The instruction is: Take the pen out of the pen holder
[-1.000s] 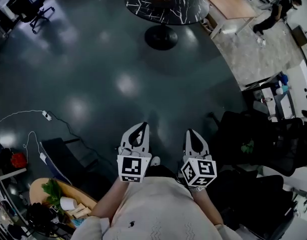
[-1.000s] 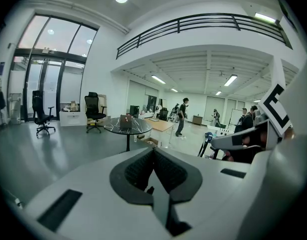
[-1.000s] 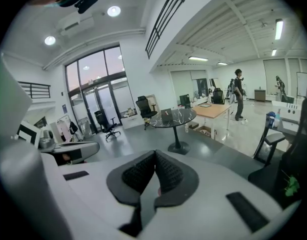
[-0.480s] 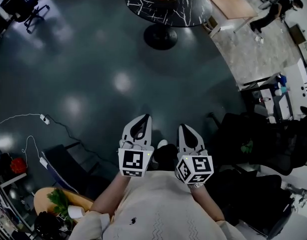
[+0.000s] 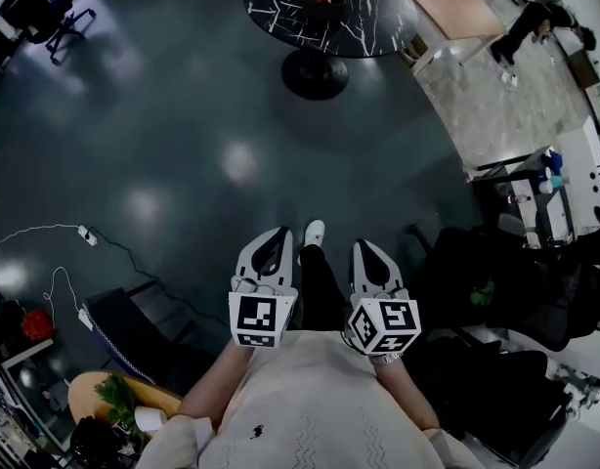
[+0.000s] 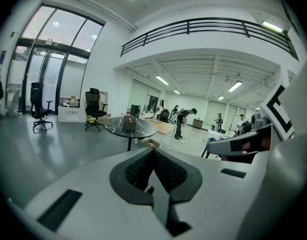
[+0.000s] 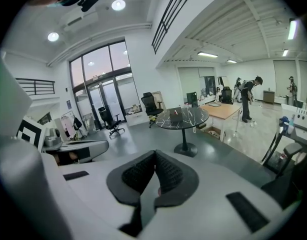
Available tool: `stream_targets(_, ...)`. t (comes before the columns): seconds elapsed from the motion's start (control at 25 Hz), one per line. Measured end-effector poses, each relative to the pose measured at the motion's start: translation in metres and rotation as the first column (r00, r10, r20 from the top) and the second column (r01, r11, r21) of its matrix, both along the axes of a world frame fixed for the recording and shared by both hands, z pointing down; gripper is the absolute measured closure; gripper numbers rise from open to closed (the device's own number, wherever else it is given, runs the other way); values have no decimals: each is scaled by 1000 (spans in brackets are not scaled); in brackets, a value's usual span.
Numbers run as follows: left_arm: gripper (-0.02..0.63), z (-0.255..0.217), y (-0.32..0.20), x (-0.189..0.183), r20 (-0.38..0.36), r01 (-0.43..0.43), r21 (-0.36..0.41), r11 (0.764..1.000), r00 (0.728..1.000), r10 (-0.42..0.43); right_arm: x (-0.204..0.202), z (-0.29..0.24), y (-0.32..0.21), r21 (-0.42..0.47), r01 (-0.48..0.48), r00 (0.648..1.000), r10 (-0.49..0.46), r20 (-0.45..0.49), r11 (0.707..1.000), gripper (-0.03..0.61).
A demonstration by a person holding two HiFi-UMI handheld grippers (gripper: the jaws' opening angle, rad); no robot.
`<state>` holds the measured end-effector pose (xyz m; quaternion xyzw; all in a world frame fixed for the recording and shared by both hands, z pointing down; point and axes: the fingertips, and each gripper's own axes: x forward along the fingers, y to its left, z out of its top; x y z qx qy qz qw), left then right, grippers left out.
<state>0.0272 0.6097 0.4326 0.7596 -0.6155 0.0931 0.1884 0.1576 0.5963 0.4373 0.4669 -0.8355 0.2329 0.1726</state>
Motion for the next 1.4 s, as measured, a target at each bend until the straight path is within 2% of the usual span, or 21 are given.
stream_targets(0.28, 601, -7, -45, -6, 11, 10, 17, 1000, 1000, -10, -10, 0, -56, 13, 28, 1000, -28, 14, 1000, 561)
stream_targets(0.52, 601, 3, -87, -3, 16, 33, -21, 999, 999, -33, -5, 6, -95, -11, 37, 999, -37, 24, 999, 561)
stream_targets(0.88, 601, -4, -181, 17, 45, 14, 0, 1000, 999, -14, 13, 5, -180, -8, 41, 998, -40, 44, 999, 561)
stream_targets(1.08, 601, -21, -213, 18, 59, 70, 27, 997, 996, -71, 15, 3, -220, -8, 105, 994, -105, 41, 994, 561)
stream_targets(1.4, 601, -28, -231, 5, 76, 133, 13, 991, 988, -133, 4, -7, -252, 5, 147, 987, -147, 63, 989, 561)
